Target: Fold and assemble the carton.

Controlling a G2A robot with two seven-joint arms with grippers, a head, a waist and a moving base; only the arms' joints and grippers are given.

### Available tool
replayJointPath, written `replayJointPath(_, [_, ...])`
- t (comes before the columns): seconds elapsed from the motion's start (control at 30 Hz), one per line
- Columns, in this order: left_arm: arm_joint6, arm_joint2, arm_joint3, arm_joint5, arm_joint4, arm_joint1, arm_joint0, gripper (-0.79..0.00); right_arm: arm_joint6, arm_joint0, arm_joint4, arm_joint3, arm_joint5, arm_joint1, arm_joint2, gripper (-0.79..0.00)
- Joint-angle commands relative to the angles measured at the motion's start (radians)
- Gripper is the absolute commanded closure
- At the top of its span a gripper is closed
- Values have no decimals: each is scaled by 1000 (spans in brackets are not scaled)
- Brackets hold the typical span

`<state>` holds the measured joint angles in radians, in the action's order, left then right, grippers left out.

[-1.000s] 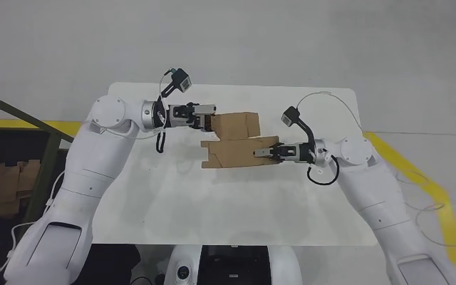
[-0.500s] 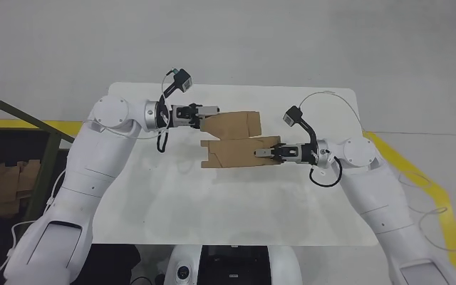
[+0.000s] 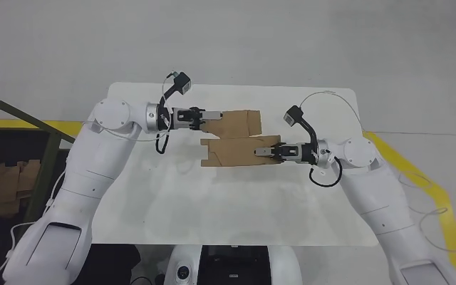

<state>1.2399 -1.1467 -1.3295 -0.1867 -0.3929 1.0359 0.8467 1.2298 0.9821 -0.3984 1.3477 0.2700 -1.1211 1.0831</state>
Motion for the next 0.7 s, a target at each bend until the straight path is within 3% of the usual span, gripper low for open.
replayJointPath(0.0, [-3, -3, 1, 2, 0, -1, 3, -302, -2, 0, -1, 1, 0, 0, 0, 0])
replayJointPath(0.2, [-5, -8, 3, 12, 5, -4, 7, -203, -4, 0, -2, 5, -3, 1, -1, 0])
replayJointPath(0.53, [-13, 2, 4, 19, 22, -5, 11, -182, -10, 3, -6, 8, -6, 5, 5, 0])
replayJointPath(0.67, [-14, 2, 4, 18, 23, -6, 12, -120, -12, 7, -14, 9, -6, 6, 10, 0])
